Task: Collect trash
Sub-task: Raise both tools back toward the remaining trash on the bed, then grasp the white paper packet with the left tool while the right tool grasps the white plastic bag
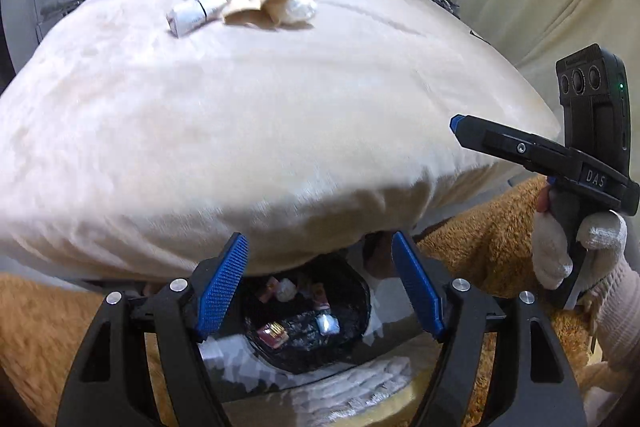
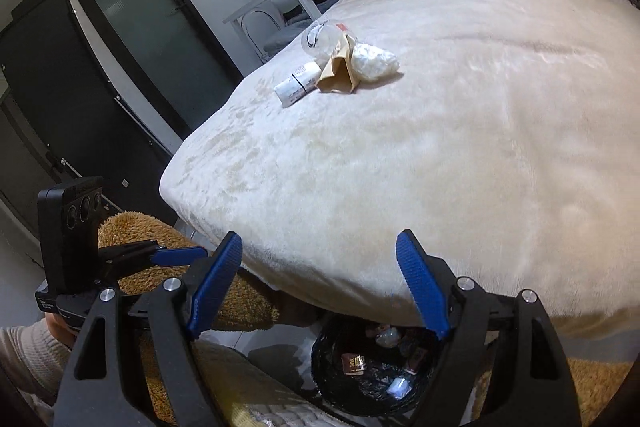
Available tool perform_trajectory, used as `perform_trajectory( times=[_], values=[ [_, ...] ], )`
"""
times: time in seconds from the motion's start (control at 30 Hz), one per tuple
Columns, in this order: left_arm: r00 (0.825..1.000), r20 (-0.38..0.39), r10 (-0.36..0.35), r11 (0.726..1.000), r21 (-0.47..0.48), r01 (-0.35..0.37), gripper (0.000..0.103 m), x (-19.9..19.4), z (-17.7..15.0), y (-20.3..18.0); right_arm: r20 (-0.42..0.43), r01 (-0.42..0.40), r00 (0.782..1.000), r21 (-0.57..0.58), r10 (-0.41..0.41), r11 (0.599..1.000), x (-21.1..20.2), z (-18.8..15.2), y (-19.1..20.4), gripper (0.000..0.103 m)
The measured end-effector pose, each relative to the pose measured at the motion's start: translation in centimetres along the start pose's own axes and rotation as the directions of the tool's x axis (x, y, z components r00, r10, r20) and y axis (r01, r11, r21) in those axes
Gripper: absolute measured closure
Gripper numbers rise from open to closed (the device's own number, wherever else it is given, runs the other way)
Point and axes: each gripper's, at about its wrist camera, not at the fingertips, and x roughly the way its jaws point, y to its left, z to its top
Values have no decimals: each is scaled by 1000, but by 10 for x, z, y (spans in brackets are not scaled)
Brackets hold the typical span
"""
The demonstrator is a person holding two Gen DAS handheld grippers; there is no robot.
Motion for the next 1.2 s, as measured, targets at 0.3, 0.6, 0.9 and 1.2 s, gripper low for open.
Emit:
perform_trajectory(
  times=[0.3,0.6,0.9,1.2],
  values=[
    [987,128,93,995,21,-96,30,-8,75,40,48,19,999,-75,-16,997,31,70,-20,24],
    [977,147,155,986,45,-163,30,21,145,81,18,40,999,-52,-39,998,85,129,-58,24],
    [977,86,195,978,53,-200,30,69,184,117,-27,49,998,-67,-51,997,134,161,-78,24],
    [984,61,169,984,46,-172,30,98,206,139,-61,24,998,-114,-31,993,165,173,-77,24]
  ],
)
